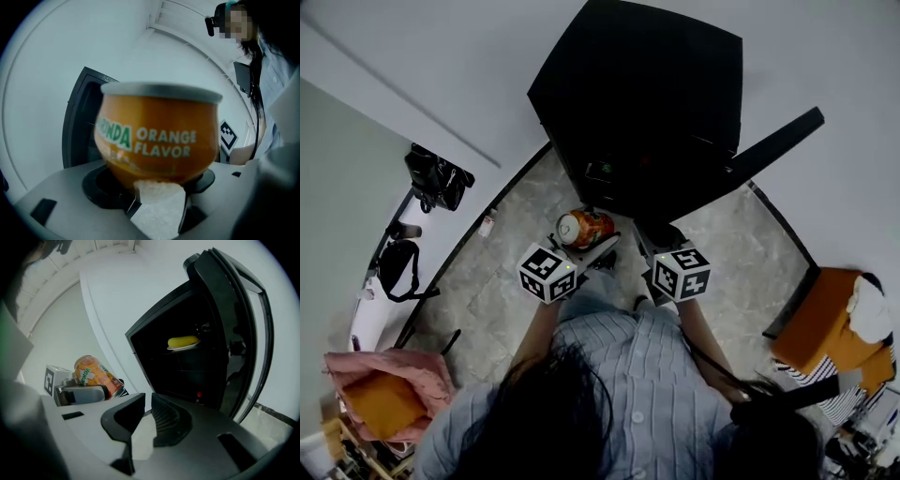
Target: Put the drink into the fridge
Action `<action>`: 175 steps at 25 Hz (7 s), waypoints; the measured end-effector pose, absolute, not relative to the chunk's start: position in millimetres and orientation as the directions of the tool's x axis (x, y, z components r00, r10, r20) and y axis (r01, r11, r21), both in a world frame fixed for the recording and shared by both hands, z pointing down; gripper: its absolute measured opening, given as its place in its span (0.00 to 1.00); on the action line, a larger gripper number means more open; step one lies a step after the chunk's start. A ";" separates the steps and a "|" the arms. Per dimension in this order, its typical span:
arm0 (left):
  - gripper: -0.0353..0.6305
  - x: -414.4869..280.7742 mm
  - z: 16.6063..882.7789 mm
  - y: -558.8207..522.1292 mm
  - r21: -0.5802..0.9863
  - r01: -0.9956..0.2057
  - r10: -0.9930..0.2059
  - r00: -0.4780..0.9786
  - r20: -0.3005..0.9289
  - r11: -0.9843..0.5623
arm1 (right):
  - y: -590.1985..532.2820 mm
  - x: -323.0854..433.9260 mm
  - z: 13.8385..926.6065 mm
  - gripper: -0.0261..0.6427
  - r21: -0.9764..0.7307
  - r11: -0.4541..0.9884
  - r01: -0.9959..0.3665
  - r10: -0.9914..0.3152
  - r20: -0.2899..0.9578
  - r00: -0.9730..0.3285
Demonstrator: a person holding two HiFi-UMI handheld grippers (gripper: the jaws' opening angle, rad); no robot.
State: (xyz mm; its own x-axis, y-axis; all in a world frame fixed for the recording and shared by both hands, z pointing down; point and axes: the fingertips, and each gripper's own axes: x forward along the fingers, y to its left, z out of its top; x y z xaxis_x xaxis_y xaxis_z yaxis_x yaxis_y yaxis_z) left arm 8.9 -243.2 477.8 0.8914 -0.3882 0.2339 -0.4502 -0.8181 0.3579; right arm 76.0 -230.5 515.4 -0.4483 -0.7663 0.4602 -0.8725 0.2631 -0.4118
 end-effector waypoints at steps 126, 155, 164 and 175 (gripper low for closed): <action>0.35 34.1 586.0 -297.0 0.445 -0.494 -0.309 0.851 0.425 -0.747 | -196.8 107.1 571.1 0.11 -0.457 0.143 -0.878 -0.784 0.489 -0.383; 0.22 35.9 491.4 -126.0 0.423 -0.540 -0.493 0.840 0.225 -0.728 | -90.4 114.1 531.0 0.11 -0.431 0.424 -0.797 -0.689 0.417 -0.592; 0.18 -32.3 495.0 -75.2 0.423 -0.655 -0.612 0.749 0.254 -0.627 | -66.9 58.9 534.5 0.11 -0.480 0.518 -0.708 -0.599 0.388 -0.701; 0.12 -48.2 487.3 -64.2 0.397 -0.630 -0.594 0.772 0.227 -0.668 | -77.3 48.9 533.2 0.11 -0.482 0.471 -0.739 -0.634 0.397 -0.663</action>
State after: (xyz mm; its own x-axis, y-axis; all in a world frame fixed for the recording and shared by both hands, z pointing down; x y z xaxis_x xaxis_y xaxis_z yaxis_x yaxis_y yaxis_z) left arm -48.2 -64.2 487.3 0.7720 -0.5938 0.2267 -0.6301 -0.6677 0.3965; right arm 48.9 -77.3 533.2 -0.6632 -0.6344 0.3971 -0.7389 0.4706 -0.4823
